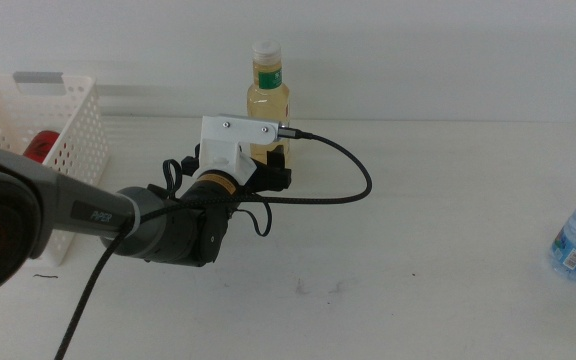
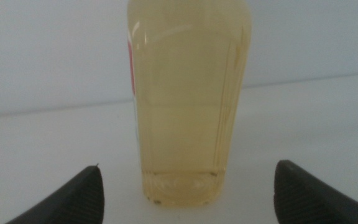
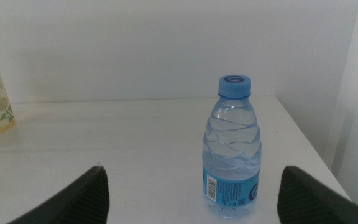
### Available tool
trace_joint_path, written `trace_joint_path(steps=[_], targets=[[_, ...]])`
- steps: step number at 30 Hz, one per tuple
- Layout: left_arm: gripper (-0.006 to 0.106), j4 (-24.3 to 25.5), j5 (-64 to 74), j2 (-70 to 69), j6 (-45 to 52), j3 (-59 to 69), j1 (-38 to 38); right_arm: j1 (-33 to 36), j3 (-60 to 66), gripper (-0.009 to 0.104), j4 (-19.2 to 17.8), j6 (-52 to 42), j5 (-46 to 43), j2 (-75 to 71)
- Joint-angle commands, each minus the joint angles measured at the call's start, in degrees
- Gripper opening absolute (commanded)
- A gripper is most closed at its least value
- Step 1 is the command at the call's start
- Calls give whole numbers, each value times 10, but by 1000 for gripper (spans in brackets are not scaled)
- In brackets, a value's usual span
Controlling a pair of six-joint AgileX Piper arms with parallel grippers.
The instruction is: Use arms to grab the bottles and put them into the dustbin to the left of the table.
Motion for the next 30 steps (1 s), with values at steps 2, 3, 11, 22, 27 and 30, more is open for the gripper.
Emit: trace_joint_path(steps=[2,3,11,22,27,30], targets=[[94,-4,-8,2,17,-9,5,-5,2,74,-5,-3,-4,-3],[94,0,-8,2,17,-9,6,-5,2,74,-5,-3,-4,-3],[94,14,-22,18,8,-14,12,-5,2,74,-5,-3,-4,-3],[94,38,-26,86,6,-107,22,-5,2,74,-5,-3,-4,-3],[94,45,-26,103,7,-141,29,-5,2,74,-5,-3,-4,-3],[94,56,-18,115,6,-166,32,-5,2,74,-5,-3,-4,-3]])
